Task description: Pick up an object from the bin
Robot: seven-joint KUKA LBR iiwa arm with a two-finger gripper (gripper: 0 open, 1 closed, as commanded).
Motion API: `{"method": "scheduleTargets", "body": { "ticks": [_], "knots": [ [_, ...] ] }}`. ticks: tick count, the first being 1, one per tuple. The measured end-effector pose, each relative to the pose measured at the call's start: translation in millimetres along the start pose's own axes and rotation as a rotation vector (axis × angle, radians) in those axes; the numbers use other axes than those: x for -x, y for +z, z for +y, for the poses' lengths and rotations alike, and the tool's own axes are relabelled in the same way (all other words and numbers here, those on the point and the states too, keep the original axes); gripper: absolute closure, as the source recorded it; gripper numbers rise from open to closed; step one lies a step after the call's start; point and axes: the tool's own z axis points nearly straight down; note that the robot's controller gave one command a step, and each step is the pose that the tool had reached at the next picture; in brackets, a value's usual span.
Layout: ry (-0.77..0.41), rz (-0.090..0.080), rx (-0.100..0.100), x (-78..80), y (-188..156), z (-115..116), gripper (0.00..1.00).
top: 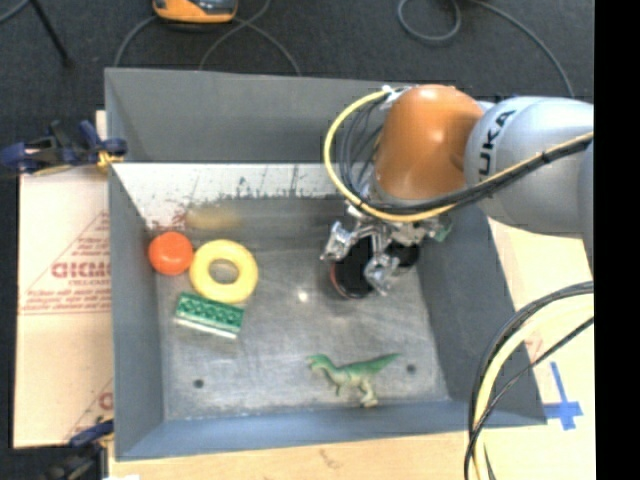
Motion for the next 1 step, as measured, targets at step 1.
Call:
{"method": "scheduleTargets", "body": {
  "ticks": [1],
  "knots": [
    [0.000,0.000,0.000,-0.1,-0.5,0.2,1.00]
  ]
}}
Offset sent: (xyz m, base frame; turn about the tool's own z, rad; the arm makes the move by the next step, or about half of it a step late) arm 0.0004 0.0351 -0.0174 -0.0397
